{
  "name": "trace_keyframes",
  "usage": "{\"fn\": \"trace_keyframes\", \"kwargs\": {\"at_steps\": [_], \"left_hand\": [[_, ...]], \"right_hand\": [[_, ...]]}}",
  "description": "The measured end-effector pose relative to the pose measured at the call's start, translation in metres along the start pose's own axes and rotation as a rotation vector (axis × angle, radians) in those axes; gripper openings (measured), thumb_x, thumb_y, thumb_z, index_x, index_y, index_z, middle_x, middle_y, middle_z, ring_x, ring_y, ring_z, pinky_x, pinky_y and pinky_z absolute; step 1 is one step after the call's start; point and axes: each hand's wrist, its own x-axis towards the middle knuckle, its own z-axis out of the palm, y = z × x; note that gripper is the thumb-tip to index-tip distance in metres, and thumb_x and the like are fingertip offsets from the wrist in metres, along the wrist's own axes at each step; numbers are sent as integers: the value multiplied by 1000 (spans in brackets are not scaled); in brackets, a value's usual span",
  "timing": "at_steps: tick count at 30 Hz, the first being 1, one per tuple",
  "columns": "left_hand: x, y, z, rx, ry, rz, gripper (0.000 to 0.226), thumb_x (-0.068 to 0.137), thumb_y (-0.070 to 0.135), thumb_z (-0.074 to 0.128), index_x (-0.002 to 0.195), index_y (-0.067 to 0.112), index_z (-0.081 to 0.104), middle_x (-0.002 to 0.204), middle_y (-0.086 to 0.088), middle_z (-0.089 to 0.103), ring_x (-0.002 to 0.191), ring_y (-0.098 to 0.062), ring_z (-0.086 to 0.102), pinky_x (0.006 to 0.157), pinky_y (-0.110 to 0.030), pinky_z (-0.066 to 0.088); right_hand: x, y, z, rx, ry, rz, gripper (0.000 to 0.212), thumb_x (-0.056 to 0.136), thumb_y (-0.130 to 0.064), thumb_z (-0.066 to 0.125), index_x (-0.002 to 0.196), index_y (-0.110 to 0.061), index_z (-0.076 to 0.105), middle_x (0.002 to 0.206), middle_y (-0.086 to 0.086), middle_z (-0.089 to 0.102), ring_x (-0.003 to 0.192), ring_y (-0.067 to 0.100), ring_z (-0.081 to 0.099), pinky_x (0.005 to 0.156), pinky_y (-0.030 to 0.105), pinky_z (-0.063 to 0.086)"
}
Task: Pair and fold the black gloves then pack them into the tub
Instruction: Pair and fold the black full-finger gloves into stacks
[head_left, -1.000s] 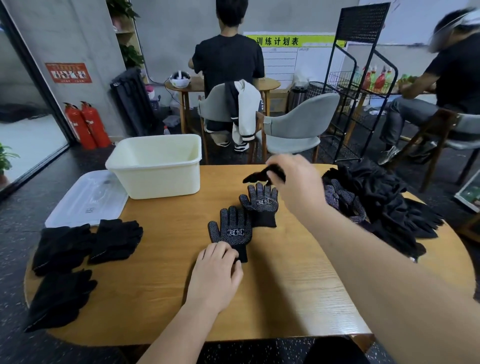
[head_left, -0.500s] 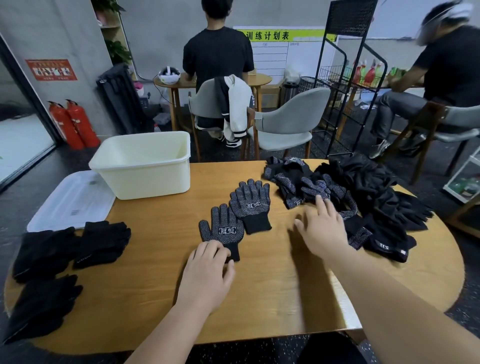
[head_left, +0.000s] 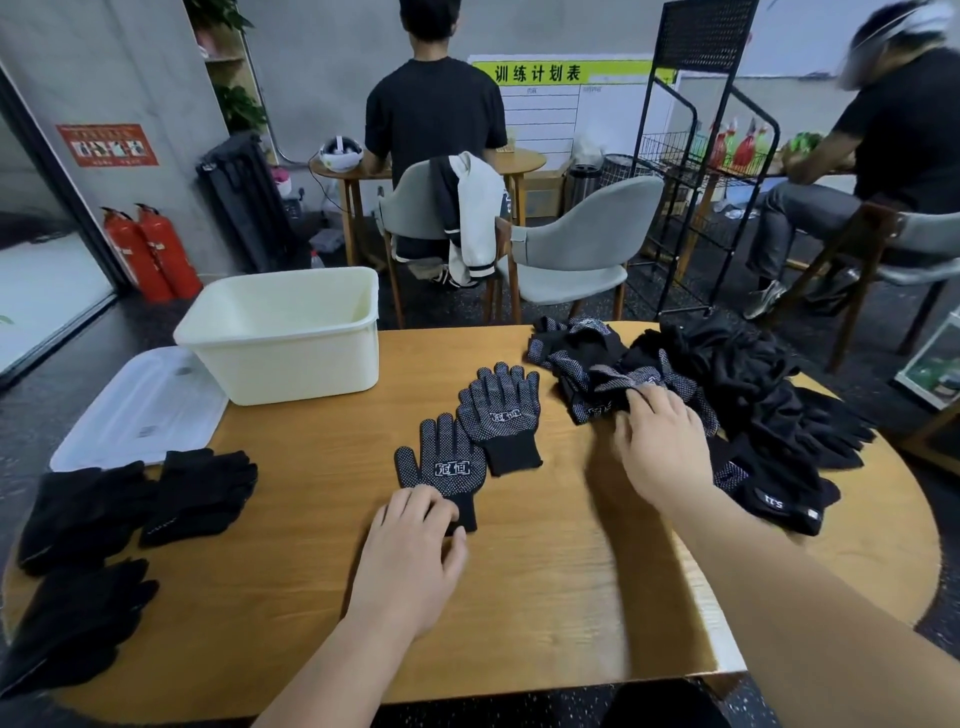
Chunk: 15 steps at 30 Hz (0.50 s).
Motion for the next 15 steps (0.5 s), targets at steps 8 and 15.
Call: {"fn": "trace_keyframes", "kwargs": {"at_steps": [8,15], "left_hand": [[-2,0,0,4,3,1,23,102,42,49,108,28,66,112,16,48,109,-12,47,94,-32,47],[-3,1,0,-9,25,0,28,100,43,44,107,27,66,112,14,50,109,-13,49,94,-35,48]], "right_hand": [[-57,-44,16,75,-128,-208,49,99,-31,59,147,-22,55,150,1,56,136,27,52,105,41,46],[-66,-32,27,12,2,-93,43,92,-35,45,119,-18,74,122,1,69,122,28,58,108,45,39]]}}
